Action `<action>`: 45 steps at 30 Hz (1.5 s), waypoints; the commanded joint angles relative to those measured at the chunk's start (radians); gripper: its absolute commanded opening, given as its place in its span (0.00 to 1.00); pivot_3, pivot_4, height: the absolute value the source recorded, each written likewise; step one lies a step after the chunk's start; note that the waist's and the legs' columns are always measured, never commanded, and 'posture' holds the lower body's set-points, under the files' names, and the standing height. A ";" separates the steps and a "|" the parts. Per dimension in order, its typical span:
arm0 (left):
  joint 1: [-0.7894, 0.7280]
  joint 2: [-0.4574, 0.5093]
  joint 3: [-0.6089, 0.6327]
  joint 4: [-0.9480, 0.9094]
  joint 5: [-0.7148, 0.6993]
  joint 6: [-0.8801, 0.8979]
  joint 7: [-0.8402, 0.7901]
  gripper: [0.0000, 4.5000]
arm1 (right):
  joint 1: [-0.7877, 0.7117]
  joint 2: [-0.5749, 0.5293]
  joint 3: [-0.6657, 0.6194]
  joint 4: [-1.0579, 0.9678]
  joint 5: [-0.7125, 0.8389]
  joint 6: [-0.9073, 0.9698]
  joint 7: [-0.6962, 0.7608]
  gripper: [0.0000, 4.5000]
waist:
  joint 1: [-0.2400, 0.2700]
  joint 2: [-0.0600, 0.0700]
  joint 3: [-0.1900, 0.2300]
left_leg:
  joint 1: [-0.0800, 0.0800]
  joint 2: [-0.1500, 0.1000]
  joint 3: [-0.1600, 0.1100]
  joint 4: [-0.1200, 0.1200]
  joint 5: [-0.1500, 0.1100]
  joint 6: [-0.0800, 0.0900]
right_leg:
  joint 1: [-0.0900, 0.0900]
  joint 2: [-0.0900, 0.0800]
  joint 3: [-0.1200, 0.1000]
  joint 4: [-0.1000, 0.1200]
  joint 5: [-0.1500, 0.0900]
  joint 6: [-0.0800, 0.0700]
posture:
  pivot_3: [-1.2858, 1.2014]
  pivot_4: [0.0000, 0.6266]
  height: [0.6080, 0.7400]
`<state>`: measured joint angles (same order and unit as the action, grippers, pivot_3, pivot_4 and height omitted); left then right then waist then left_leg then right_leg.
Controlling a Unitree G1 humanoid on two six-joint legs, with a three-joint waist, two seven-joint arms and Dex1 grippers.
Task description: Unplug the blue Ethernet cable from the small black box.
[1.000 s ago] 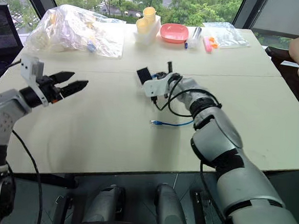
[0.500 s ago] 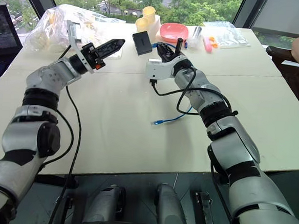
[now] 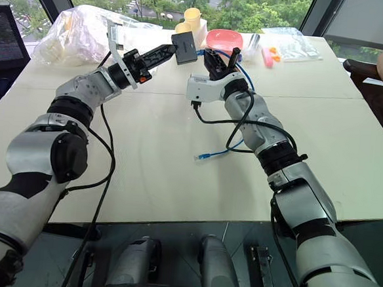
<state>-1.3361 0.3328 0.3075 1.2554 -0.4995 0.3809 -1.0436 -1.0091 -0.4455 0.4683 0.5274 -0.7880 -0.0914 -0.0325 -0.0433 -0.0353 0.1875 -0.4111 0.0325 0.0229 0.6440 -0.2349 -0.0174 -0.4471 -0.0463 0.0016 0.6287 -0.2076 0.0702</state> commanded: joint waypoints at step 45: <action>0.125 0.038 0.043 -0.372 -0.098 0.471 -0.418 0.12 | 0.404 0.469 -0.776 -0.807 1.753 0.901 0.325 0.93 | 0.001 0.003 0.002 | 0.003 0.001 -0.003 0.002 0.000 0.001 | 0.004 0.000 -0.002 0.002 0.000 0.000 | 0.52 0.24 1.00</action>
<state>-1.2098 0.3726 0.3464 0.9363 -0.5630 0.8284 -1.4677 -0.5915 0.0208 -0.3254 -0.2438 0.9457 0.8283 0.2965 -0.0423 -0.0326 0.1893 -0.4085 0.0340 0.0197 0.6460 -0.2355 -0.0163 -0.4429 -0.0460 -0.0006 0.6303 -0.2075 0.0701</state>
